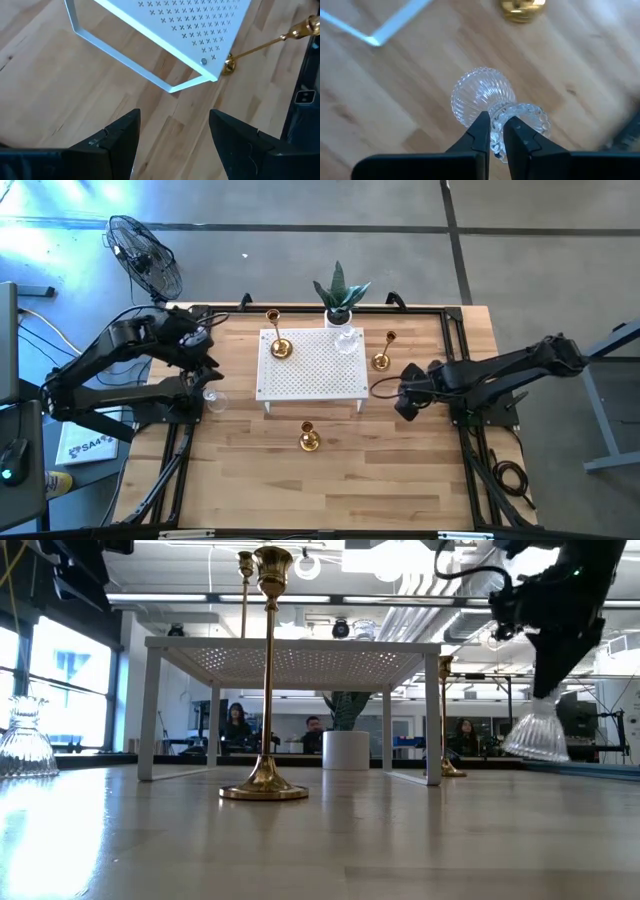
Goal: Pick & Place candle stick holders
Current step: Put the right transparent candle holder on the shelf aligned with the other transparent candle holder
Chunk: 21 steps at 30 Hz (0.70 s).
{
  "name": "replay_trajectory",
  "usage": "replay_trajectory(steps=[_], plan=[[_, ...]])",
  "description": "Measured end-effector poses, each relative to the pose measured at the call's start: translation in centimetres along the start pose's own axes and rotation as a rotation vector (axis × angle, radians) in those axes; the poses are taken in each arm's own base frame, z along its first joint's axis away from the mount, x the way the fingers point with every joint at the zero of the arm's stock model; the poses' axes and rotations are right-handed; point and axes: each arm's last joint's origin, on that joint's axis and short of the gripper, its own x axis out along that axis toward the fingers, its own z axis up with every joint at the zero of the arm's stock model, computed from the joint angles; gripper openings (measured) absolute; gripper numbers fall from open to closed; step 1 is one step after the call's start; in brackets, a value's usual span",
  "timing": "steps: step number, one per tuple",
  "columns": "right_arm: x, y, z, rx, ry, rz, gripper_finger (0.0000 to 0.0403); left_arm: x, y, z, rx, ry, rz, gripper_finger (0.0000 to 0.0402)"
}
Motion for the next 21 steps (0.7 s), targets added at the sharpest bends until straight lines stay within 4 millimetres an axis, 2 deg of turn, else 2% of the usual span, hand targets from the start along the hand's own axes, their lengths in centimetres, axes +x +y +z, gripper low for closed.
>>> replay_trajectory(steps=[5,9,16,21], plan=[[-2.4,-0.5,-0.3,0.011,0.025,-0.079,0.0024,-0.7,-0.1,-0.7,0.003,-0.042,-0.010,0.0232],[-4.9,-0.1,0.3,0.000,-0.011,-0.041,0.0024,-1.4,-0.2,-0.9,0.030,-0.111,-0.029,0.0232],[-10.0,0.8,3.2,-0.072,-0.152,0.016,0.0024,-1.9,-0.7,-0.5,0.186,-0.288,-0.160,0.0232],[-13.1,2.0,5.6,-0.147,-0.208,0.014,0.0024,-0.8,-0.8,-0.2,0.288,-0.366,-0.280,0.0232]])
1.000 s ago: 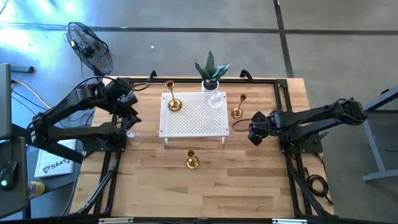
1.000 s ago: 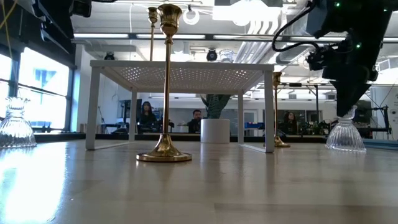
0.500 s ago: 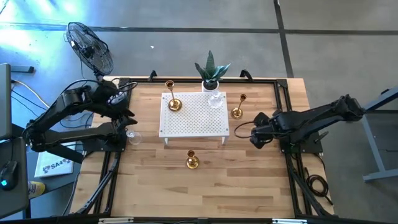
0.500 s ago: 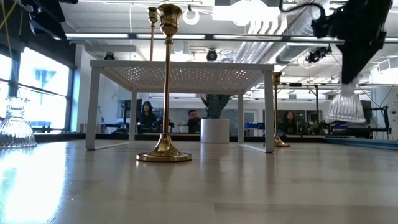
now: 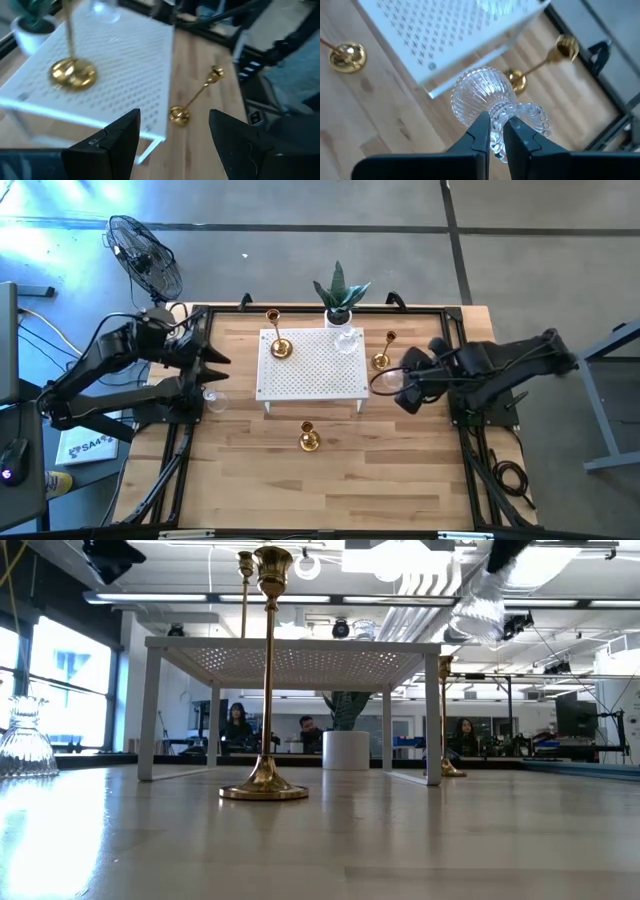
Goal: Pick & Place candle stick holders
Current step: Put the right transparent candle holder on the shelf aligned with the other transparent candle holder
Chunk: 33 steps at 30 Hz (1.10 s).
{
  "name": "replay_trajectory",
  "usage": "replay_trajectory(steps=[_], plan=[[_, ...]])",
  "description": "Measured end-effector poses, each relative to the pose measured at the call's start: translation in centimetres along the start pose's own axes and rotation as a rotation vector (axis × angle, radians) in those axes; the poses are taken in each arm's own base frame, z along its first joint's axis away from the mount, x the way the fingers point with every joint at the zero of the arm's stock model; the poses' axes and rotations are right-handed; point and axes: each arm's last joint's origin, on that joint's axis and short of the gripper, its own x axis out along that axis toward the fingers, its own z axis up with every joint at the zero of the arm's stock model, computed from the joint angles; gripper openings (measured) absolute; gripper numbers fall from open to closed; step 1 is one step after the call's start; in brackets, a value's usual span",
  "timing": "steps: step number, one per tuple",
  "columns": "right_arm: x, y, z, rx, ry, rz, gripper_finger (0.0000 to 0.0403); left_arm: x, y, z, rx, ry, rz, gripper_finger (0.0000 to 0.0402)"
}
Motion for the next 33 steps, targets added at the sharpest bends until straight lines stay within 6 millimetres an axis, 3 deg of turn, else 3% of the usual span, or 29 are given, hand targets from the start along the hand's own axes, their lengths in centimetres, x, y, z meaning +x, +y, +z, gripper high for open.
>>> replay_trajectory(steps=[7,16,25,33], plan=[[-0.8,2.7,4.3,-0.121,0.019,-0.035,0.0023,1.0,0.1,-0.7,0.096,0.000,-0.183,0.0232],[1.2,5.1,9.3,-0.216,0.058,0.013,0.0023,0.8,-0.1,-0.5,0.122,-0.026,-0.208,0.0232],[4.3,4.6,10.7,-0.228,0.146,0.043,0.0023,0.7,-0.1,-0.6,0.123,-0.028,-0.214,0.0232],[4.8,4.5,11.6,-0.217,0.096,0.086,0.0023,0.7,-0.2,-0.6,0.124,-0.027,-0.224,0.0232]])
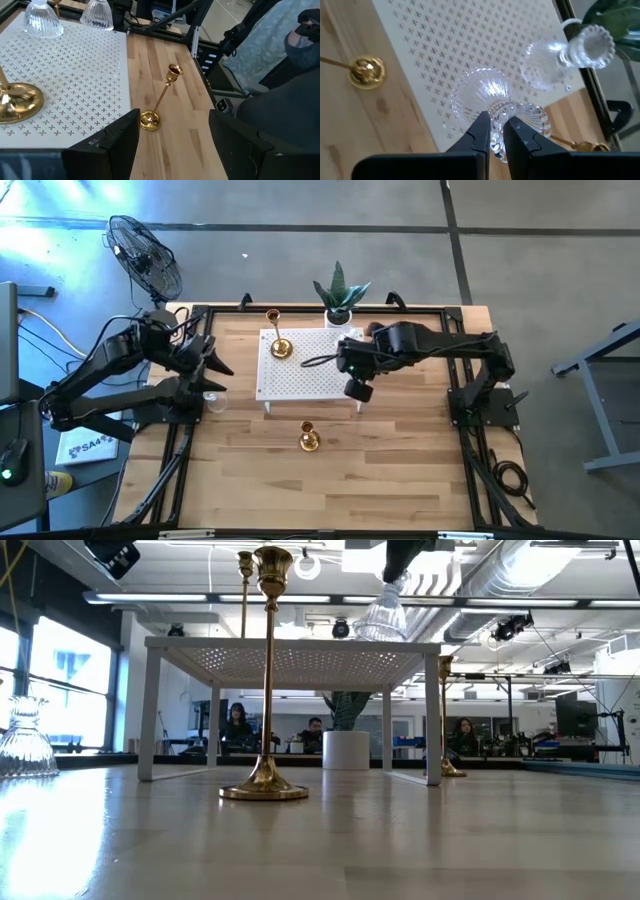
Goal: Pick & Place candle stick holders
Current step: Put the right transparent candle holder on the shelf aligned with the other transparent candle holder
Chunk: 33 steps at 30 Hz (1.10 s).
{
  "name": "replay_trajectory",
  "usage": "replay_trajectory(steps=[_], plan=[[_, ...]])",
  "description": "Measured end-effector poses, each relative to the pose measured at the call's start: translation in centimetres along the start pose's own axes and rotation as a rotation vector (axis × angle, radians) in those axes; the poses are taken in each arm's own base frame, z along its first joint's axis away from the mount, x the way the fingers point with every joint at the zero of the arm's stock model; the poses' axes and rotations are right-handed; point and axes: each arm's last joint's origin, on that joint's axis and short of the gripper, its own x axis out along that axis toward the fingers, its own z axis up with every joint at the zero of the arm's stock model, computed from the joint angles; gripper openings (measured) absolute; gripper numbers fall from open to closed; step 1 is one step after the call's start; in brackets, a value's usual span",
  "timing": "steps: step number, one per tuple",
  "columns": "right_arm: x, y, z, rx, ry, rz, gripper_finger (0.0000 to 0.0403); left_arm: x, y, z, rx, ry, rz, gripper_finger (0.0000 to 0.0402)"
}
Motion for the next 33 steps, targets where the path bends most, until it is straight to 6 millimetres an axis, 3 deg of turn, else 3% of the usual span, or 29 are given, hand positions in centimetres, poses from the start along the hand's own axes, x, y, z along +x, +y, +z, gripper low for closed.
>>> replay_trajectory(steps=[6,17,33], plan=[[0.3,0.3,0.2,-0.018,-0.001,0.018,0.0023,0.0,0.0,0.0,0.001,0.000,-0.005,0.0232],[2.9,0.2,1.2,-0.027,0.064,0.012,0.0023,0.0,0.0,-0.2,-0.011,0.013,-0.006,0.0232],[3.4,-0.6,1.7,-0.023,0.055,0.006,0.0023,0.0,-0.1,-0.4,-0.029,0.033,-0.015,0.0232]])
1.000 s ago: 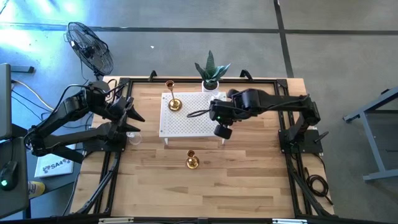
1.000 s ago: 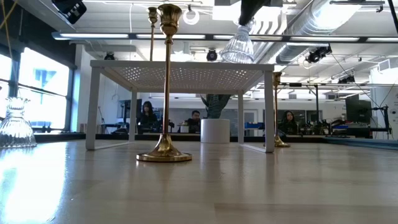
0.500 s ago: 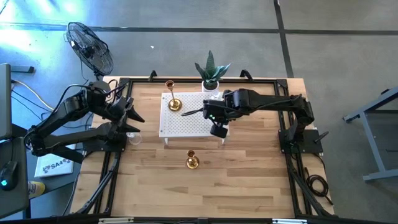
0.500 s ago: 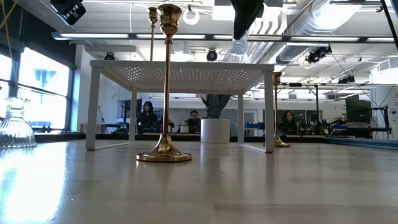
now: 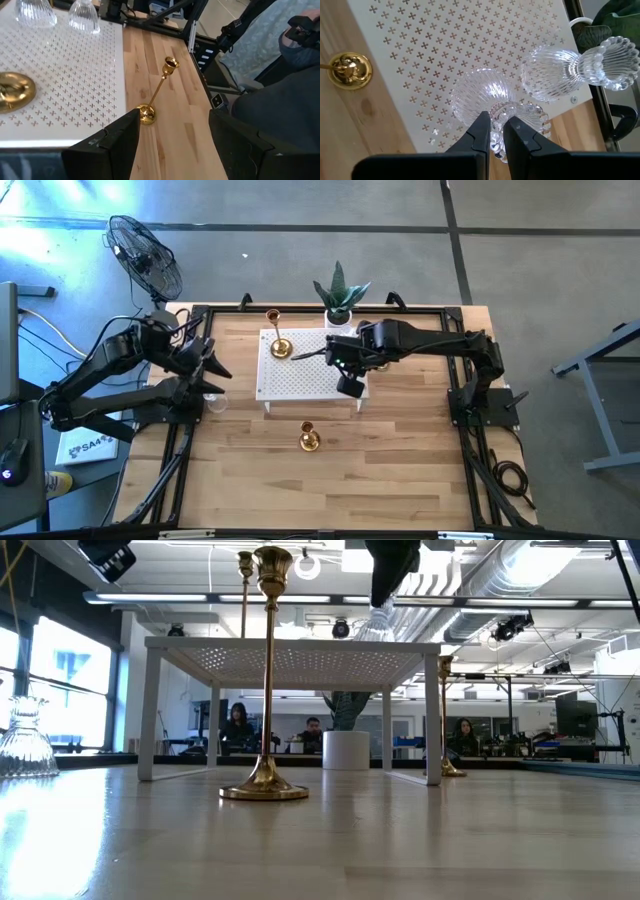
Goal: Pick & Place candle stick holders
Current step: Put the right transparent candle holder on the shelf aligned with the other transparent candle holder
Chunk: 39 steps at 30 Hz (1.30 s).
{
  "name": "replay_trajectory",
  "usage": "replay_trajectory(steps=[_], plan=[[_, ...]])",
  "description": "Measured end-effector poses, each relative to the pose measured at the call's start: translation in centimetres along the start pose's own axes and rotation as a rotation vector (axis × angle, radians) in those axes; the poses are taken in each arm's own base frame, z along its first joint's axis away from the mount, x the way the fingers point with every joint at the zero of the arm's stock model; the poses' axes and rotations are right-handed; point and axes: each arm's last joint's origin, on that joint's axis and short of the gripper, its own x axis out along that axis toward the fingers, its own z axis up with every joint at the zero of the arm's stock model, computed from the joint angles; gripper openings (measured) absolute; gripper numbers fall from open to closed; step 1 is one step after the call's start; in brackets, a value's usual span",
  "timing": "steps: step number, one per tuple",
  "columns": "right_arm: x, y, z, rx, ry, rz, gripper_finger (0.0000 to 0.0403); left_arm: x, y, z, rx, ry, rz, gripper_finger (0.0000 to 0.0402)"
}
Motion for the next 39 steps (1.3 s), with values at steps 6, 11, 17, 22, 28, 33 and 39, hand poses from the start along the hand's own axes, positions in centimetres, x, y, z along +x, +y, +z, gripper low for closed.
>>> replay_trajectory(steps=[6,11,17,22,28,33,39], plan=[[0.02,0.03,-0.01,0.004,0.002,0.002,0.0026,0.00,0.00,-0.21,-0.015,0.017,-0.001,0.0232],[0.03,0.03,-0.01,0.004,0.002,0.002,0.0031,0.00,0.00,-0.22,-0.024,0.018,-0.001,0.0232],[0.15,0.08,-0.03,0.000,0.008,0.004,0.0062,0.00,0.00,-0.33,-0.032,0.027,-0.001,0.0232],[0.17,0.11,0.12,-0.009,-0.007,0.004,0.0065,0.00,0.00,-0.37,-0.036,0.031,-0.001,0.0232],[0.13,0.32,0.49,-0.016,-0.047,0.014,0.0077,-0.01,-0.01,-0.56,-0.053,0.046,-0.001,0.0232],[0.13,0.25,0.52,-0.004,-0.056,-0.010,0.0105,-0.01,-0.01,-0.58,-0.055,0.048,-0.001,0.0232],[0.12,0.18,0.48,0.017,-0.054,-0.028,0.0141,-0.01,-0.02,-0.73,-0.066,0.061,-0.001,0.0232]])
